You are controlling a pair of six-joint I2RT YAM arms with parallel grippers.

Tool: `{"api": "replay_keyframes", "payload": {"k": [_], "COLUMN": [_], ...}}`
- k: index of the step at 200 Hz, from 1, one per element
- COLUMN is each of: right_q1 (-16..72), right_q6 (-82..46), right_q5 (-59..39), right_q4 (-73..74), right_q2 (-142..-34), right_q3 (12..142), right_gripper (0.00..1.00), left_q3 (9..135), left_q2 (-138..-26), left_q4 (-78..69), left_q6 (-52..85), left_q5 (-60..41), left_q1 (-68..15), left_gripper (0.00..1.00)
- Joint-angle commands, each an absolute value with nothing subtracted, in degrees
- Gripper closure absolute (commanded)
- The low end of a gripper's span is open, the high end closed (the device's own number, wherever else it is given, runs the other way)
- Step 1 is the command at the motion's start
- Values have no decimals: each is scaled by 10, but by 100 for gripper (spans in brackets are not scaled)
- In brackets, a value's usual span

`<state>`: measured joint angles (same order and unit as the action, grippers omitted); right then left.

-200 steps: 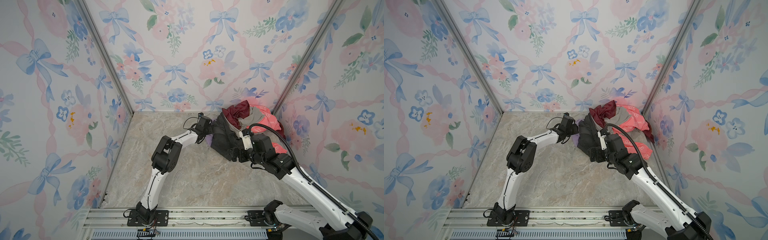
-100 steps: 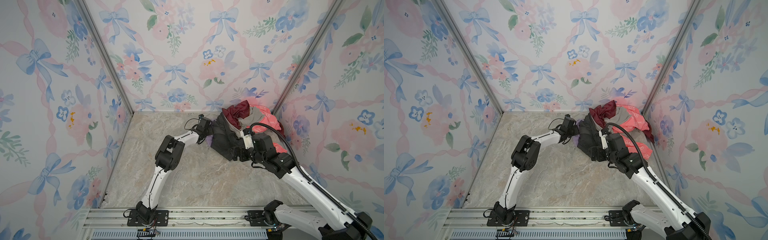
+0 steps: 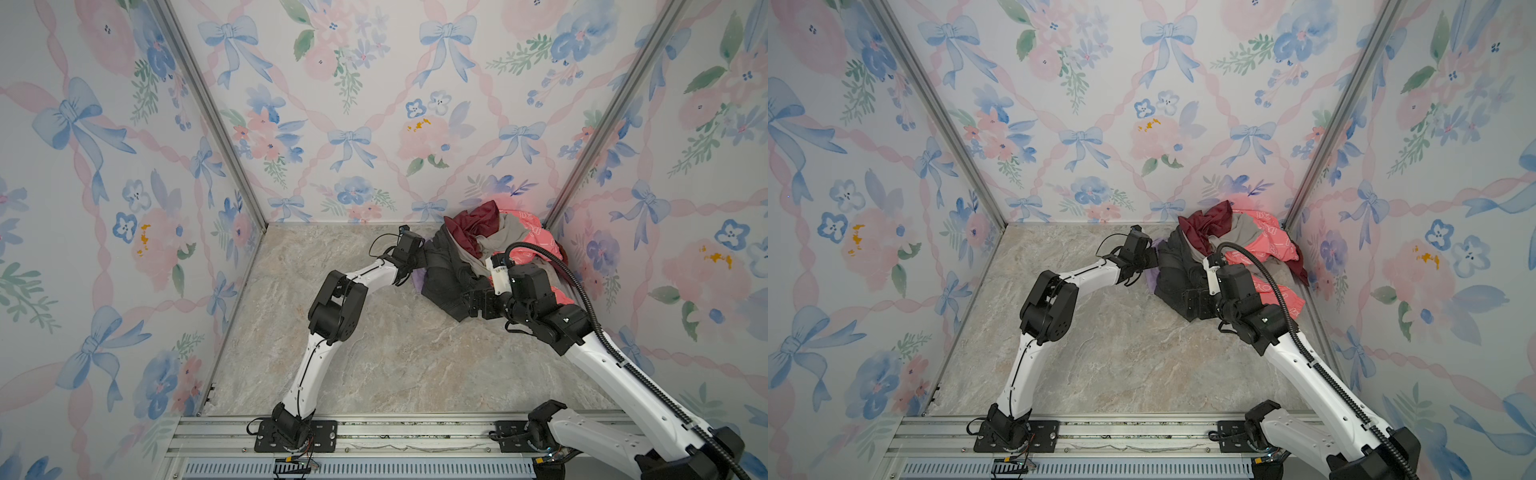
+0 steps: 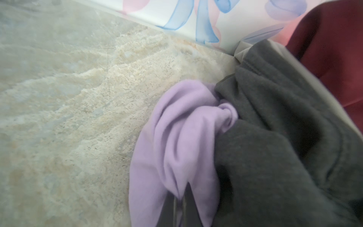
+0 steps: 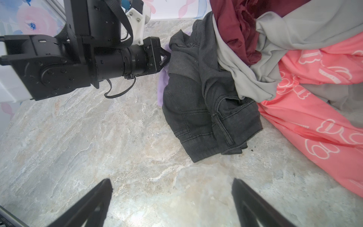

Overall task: Pick out a specific cloth from the pile
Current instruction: 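Close the left gripper on the lavender cloth while the right gripper presses the jeans down, then lift the lavender cloth up and out of the pile with the left gripper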

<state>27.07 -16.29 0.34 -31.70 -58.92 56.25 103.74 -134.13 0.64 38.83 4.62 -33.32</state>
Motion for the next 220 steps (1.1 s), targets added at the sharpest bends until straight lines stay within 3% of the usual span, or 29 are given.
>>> {"api": "replay_keyframes", "payload": {"k": [1, 130, 220], "right_q1": [256, 226, 219], "right_q6": [-156, -174, -176], "right_q5": [-1, -2, 1], "right_q4": [-304, -293, -261], "right_q2": [-589, -542, -517], "right_q3": [566, 553, 545], "right_gripper": [2, 2, 2], "left_q3": [1065, 1175, 1306], "left_q2": [-1281, -1159, -1157], "left_q4": [-4, -4, -4], "left_q6": [365, 284, 283], "left_q5": [45, 39, 13], "left_q1": [-340, -381, -386], "left_gripper": [100, 100, 100]}}
